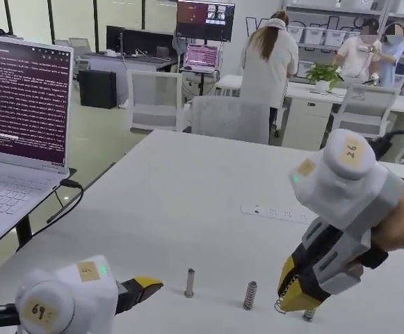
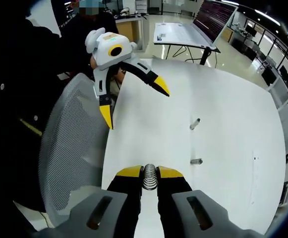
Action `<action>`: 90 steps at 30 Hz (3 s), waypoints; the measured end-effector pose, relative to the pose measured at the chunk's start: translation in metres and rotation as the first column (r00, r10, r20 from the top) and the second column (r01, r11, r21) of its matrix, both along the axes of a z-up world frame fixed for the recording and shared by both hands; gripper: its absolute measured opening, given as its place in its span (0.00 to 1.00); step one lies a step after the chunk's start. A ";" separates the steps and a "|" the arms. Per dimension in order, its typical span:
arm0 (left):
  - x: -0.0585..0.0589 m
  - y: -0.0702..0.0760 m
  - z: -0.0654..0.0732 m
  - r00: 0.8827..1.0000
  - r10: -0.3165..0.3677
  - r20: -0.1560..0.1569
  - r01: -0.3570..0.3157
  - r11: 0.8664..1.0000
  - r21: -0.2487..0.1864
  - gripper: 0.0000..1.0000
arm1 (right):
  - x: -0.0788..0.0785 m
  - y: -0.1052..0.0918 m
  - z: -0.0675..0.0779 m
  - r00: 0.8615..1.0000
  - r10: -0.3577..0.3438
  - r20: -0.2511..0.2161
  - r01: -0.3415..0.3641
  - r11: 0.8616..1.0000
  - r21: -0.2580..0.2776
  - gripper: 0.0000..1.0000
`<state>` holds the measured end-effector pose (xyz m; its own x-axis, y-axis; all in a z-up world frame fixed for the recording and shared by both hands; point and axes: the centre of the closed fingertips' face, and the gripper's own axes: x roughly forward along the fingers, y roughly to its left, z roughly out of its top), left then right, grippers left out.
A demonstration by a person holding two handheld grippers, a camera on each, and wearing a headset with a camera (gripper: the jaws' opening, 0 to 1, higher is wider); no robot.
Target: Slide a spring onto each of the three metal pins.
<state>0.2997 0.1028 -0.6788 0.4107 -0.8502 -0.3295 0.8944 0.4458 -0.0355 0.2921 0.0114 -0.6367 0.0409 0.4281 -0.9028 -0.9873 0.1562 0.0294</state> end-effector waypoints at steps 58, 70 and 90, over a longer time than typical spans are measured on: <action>0.022 0.005 -0.022 0.999 0.032 -0.044 -0.031 0.999 0.009 0.82 | 0.131 0.081 -0.058 0.984 0.177 0.028 -0.172 0.978 -0.122 0.08; 0.025 0.014 -0.022 0.997 0.065 -0.039 -0.065 0.998 0.004 0.81 | 0.138 0.090 -0.078 0.979 0.201 0.014 -0.197 0.971 -0.137 0.08; 0.025 0.021 -0.026 0.995 0.085 -0.048 -0.086 0.996 -0.008 0.80 | 0.141 0.094 -0.094 0.977 0.215 -0.009 -0.213 0.963 -0.166 0.08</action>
<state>0.3246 0.1238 -0.7050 0.4663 -0.8159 -0.3419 0.8501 0.5202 -0.0818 0.4333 0.1050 -0.7303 -0.0271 0.2730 -0.9616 -0.9983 -0.0566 0.0121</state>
